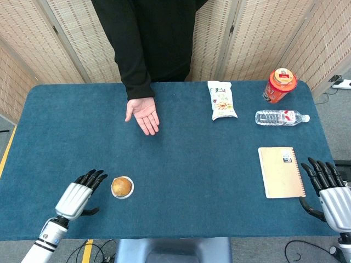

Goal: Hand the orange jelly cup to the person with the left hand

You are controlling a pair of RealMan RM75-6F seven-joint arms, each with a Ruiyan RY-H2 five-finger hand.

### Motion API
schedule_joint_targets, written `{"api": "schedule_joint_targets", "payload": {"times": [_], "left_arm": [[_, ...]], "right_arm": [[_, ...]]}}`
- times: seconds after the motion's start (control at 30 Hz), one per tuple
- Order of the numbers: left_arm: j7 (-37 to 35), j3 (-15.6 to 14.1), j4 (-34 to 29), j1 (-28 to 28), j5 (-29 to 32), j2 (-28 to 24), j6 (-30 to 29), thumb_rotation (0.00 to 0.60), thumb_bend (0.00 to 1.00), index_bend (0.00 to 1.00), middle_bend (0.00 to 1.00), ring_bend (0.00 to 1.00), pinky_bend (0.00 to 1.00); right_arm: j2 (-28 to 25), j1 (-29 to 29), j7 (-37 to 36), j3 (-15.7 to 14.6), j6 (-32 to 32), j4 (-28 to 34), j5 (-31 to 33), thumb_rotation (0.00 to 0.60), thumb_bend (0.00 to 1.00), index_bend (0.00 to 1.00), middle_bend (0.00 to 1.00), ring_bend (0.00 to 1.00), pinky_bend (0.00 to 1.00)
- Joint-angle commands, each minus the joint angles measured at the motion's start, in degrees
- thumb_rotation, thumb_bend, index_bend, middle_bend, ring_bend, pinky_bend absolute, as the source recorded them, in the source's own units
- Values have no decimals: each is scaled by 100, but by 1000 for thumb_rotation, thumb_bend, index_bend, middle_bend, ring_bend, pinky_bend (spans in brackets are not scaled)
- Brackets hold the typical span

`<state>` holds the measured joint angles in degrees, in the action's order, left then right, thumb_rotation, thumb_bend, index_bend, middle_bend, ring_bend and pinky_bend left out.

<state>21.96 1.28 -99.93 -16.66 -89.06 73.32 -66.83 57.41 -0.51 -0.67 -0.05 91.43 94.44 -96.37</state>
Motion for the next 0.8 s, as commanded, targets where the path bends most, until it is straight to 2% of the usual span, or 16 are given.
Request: {"api": "schedule_joint_targets", "payload": {"times": [0.03, 0.2, 0.4, 0.57, 0.8], "left_arm": [[17, 145, 184, -299, 233, 229, 373, 600, 188, 187, 173, 155, 292], [-182, 305, 672, -602, 647, 489, 790, 600, 189, 165, 200, 157, 291], [-435, 337, 1050, -830, 825, 721, 1028, 600, 189, 167, 214, 165, 292], [-427, 313, 1097, -957, 917, 812, 1131, 600, 189, 190, 220, 169, 297], [139, 284, 886, -1115, 1256, 996, 1215, 600, 189, 193, 219, 169, 314]], "right_arm": [[6, 12, 3, -2, 22, -7, -4, 600, 254, 0, 0, 0, 0], [30, 2, 93, 21, -25, 4, 71, 600, 253, 0, 0, 0, 0], [34, -34, 138, 60, -125, 44, 196, 600, 254, 0, 0, 0, 0], [21, -51, 130, 71, -162, 64, 233, 600, 253, 0, 0, 0, 0], [-35, -50, -10, 20, -143, 38, 130, 600, 254, 0, 0, 0, 0]]}}
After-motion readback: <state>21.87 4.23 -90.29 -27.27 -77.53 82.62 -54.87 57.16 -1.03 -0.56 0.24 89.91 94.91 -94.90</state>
